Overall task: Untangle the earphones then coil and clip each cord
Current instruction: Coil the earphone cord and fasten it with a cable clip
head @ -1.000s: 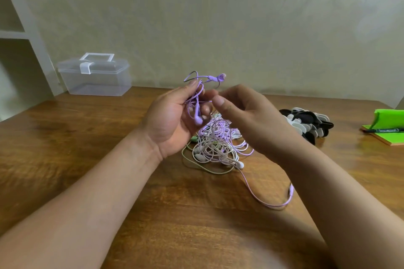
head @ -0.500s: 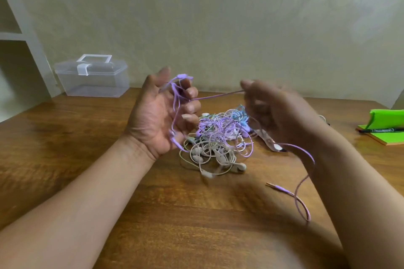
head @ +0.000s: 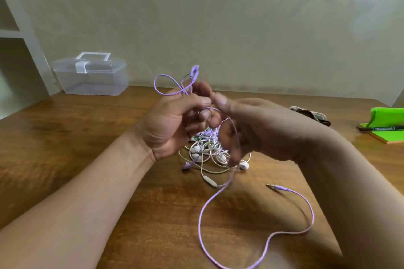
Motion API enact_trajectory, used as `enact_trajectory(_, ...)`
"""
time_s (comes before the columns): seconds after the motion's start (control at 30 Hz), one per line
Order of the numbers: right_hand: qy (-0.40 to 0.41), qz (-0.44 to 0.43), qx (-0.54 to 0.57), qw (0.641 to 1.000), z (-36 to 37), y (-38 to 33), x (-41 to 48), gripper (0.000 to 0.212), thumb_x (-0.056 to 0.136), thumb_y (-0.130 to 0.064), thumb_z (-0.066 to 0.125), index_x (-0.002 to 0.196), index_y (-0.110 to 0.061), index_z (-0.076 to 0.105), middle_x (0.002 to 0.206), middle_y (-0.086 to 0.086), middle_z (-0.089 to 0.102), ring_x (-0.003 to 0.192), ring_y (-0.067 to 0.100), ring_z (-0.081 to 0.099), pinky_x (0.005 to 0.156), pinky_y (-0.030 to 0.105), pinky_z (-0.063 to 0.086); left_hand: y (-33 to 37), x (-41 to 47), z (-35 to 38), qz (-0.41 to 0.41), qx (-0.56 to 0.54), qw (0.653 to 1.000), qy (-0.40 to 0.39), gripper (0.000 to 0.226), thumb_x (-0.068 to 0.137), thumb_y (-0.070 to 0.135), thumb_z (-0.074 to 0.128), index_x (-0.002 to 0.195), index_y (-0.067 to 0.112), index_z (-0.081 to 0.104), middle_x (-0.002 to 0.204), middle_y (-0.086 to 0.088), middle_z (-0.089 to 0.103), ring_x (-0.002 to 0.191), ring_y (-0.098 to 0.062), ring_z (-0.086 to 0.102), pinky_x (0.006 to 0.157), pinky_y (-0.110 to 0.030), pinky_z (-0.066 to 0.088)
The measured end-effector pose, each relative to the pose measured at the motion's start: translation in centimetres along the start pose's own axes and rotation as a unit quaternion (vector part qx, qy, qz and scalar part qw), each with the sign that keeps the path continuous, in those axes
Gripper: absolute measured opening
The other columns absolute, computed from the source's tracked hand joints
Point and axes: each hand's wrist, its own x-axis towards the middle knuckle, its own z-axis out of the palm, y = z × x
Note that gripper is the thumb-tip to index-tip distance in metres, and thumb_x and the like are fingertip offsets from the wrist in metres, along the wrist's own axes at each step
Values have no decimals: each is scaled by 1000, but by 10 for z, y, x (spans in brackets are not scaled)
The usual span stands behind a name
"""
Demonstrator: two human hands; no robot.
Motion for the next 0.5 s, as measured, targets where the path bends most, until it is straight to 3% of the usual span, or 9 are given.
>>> enact_trajectory(0.07, 36, -45, -42, 997, 1, 0, 2, 30, 100, -37, 63, 83, -13, 65, 56, 2, 41, 47, 14, 35, 47, 24, 37, -1, 1, -3, 1, 11, 1000, -4, 18, 85, 4, 59, 97, 17, 58, 86, 0, 63, 64, -10, 52, 53, -19, 38)
enact_trajectory(0.13, 73, -89, -25, 993, -4, -3, 1, 34, 98, -30, 65, 66, -18, 66, 57, 4, 25, 50, 14, 22, 45, 22, 25, -2, 2, -6, -5, 0, 1000, 4, 17, 84, 6, 56, 98, 15, 60, 86, 0, 66, 62, -10, 53, 52, -20, 31)
enact_trajectory(0.23, 137, -144, 50, 979, -17, -6, -2, 39, 93, -27, 55, 56, -20, 46, 63, 6, 15, 55, 19, 12, 47, 29, 17, -2, 2, -9, -13, -11, 1000, 2, 13, 91, 9, 57, 98, 13, 67, 87, -4, 66, 57, -8, 48, 45, -19, 21)
enact_trajectory(0.33, 178, -163, 86, 967, -25, -7, -3, 37, 93, -27, 54, 62, -13, 39, 62, 6, 23, 55, 22, 17, 47, 26, 30, -3, 1, -6, -8, 31, 999, -19, 11, 98, 11, 55, 100, 9, 65, 81, -3, 62, 55, -8, 43, 45, -23, 14)
enact_trajectory(0.4, 166, -129, 77, 974, -26, -6, -4, 38, 99, -37, 57, 72, -11, 52, 61, 4, 38, 50, 17, 28, 44, 25, 35, -3, 1, -4, 1, 43, 999, -21, 9, 97, 11, 56, 102, 7, 63, 81, -5, 59, 55, -8, 44, 42, -21, 15)
enact_trajectory(0.5, 164, -48, -15, 985, -21, -3, -3, 50, 90, -53, 61, 105, -6, 65, 73, 11, 63, 50, 21, 48, 48, 30, 47, -3, 2, -2, 12, 83, 996, -26, 9, 96, 11, 57, 103, 7, 62, 78, -2, 56, 58, -9, 44, 40, -16, 22)
